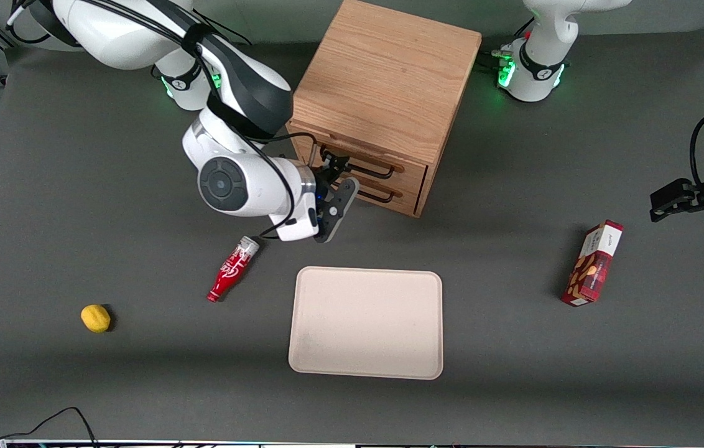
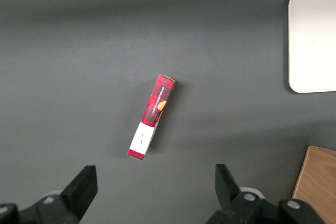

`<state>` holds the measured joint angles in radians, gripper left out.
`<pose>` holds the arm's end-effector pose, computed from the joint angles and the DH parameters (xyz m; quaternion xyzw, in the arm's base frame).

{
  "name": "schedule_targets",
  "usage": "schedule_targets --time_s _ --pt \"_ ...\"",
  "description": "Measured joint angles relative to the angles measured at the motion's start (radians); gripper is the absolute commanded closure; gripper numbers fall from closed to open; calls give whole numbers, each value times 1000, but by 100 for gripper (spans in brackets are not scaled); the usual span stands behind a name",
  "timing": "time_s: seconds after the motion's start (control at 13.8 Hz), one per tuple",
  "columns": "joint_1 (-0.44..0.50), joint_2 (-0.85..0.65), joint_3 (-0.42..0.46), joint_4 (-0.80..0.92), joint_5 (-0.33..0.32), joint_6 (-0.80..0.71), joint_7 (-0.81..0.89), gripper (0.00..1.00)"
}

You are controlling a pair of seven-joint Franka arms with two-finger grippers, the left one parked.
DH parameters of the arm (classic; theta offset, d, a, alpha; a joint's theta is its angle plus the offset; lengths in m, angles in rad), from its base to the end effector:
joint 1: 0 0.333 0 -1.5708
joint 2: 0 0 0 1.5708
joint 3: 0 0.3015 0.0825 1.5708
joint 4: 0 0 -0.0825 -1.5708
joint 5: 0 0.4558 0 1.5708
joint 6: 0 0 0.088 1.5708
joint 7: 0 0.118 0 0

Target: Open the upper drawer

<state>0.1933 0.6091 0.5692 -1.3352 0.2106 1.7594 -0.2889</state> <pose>0.5874 0.4814 0.3771 -0.8624 -0.4332 0.1047 0.2401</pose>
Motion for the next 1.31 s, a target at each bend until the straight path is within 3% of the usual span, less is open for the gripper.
schedule_targets --time_s 0.58,1.31 --pt "3 -1 39 -68 -48 41 0 0" --pt "2 -1 44 -110 -54 103 0 0"
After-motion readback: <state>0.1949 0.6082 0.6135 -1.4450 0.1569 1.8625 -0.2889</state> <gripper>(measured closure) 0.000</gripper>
